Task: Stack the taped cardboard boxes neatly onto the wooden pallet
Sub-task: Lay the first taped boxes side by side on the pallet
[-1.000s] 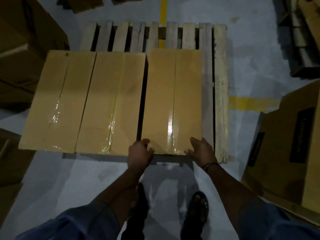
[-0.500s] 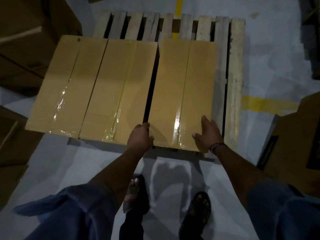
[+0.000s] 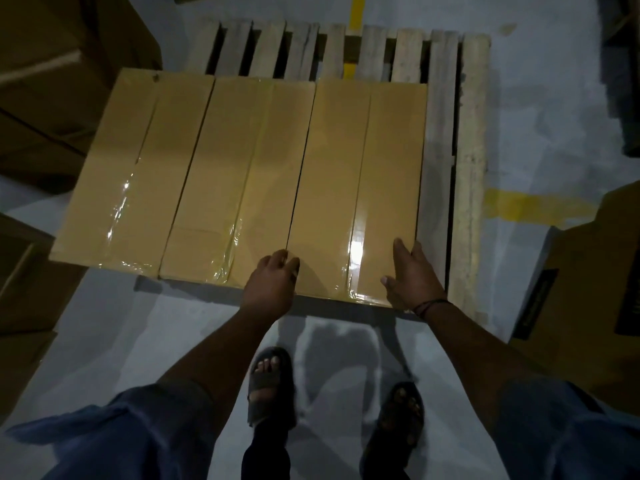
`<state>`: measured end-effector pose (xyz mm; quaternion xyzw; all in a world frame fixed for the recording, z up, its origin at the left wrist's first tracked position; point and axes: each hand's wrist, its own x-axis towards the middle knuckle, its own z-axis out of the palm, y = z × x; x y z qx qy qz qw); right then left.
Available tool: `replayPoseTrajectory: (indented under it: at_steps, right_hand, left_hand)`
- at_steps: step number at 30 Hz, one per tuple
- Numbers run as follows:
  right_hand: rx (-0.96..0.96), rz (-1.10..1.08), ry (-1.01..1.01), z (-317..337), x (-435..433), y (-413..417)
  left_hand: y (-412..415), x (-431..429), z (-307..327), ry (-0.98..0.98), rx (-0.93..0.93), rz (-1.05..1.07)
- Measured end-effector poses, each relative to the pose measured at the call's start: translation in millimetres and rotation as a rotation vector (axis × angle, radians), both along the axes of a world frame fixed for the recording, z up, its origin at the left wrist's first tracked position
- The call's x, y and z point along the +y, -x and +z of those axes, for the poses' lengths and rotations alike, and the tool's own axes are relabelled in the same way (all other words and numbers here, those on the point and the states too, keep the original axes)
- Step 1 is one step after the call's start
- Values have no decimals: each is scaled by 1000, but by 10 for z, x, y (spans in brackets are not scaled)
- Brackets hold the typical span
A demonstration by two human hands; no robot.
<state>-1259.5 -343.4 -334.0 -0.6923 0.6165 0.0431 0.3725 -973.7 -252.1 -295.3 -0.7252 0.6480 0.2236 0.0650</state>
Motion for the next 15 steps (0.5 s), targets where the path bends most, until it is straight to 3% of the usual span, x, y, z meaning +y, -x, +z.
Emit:
replayPoseTrajectory:
  at_steps: [7,15]
  right_hand:
    - [-12,25,20,-33,87,49]
    - [-33,6,-1,28,68,117]
  left_hand:
    - [-217,131,-46,-131,18,-131]
    - [-485,110,-94,-89,14,-268]
